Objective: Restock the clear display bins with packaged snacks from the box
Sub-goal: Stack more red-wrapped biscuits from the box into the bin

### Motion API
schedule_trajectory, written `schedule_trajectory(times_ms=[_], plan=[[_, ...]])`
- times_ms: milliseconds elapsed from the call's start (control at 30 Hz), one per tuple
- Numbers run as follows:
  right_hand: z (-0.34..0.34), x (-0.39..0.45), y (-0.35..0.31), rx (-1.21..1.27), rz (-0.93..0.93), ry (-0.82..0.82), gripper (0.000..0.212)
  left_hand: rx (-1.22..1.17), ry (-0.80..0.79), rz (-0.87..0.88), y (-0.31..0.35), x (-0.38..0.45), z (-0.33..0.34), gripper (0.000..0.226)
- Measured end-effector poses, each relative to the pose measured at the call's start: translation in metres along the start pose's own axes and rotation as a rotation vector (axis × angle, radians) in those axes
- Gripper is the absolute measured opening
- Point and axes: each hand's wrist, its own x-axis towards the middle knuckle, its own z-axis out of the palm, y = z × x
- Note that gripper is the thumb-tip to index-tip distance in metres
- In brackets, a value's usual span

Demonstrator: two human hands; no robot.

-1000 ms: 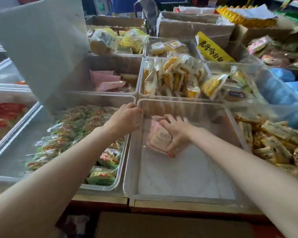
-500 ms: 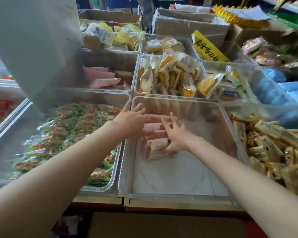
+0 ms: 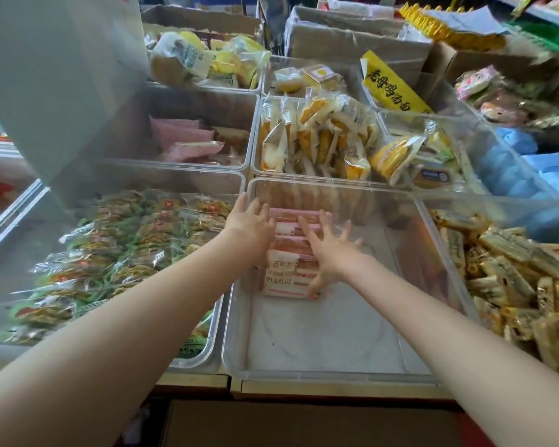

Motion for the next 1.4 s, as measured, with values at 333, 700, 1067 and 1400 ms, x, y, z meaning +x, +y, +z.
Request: schedule_trajectory(times_ms=[333, 700, 1067, 1400], plan=[[-0.012, -0.008, -0.017, -0.014, 0.04, -0.007, 0.13, -0.053, 0.139, 0.007, -0.007, -0.027, -0.009, 0.083], [-0.136, -0.116, -0.184, 0.308, -0.367, 0.372, 0.037, -0.466, 0.502, -0.158, -0.123, -0.191, 0.005, 0.048], [-0.023, -0.185, -0.663, 0.259, -0.844, 0.086, 0.036, -0.784, 0.266, -0.615, -0.366, -0.504, 0.296, 0.036], [0.083, -0.151, -0.786, -0.229, -0.608, -0.368, 0.066, -0.676, -0.358, -0.416, -0.44, -0.559, 0.431, 0.059]])
